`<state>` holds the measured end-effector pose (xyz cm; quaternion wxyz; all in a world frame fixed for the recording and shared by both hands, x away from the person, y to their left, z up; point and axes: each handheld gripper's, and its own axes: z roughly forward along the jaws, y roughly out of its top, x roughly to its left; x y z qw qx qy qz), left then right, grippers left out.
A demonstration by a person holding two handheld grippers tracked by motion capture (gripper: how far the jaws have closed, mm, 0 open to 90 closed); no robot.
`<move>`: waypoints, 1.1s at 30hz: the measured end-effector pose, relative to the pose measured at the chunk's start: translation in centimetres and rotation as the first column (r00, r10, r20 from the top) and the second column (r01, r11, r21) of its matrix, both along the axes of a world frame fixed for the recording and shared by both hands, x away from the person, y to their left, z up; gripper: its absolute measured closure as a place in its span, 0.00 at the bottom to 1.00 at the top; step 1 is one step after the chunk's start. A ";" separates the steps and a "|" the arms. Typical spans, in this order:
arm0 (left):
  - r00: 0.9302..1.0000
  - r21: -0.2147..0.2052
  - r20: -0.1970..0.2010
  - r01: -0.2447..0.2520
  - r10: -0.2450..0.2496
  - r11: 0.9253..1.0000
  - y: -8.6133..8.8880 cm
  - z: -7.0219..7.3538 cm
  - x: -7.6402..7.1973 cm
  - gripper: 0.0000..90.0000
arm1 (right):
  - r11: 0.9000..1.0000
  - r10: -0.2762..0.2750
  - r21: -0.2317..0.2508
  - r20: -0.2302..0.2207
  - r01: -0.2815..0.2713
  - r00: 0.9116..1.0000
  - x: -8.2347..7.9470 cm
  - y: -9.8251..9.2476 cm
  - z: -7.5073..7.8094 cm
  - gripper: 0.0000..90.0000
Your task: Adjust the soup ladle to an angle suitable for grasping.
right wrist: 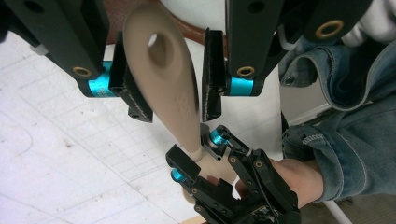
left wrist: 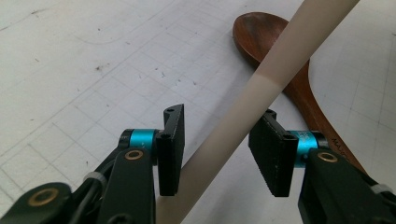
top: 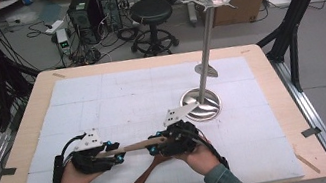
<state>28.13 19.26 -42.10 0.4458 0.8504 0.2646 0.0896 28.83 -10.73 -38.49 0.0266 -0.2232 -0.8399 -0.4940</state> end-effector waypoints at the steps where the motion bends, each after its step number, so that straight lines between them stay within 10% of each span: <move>1: 1.000 -0.002 -0.001 -0.001 0.001 1.000 0.0 0.1 0.0 0.64 | 1.000 -0.007 0.004 -0.001 0.007 1.000 0.0 -0.1 -0.1 0.70; 33: 0.999 -0.062 -0.003 0.044 -0.045 0.997 -0.7 1.2 -0.4 0.76 | 0.989 -0.109 0.098 0.005 0.108 0.994 0.2 0.5 -0.3 0.61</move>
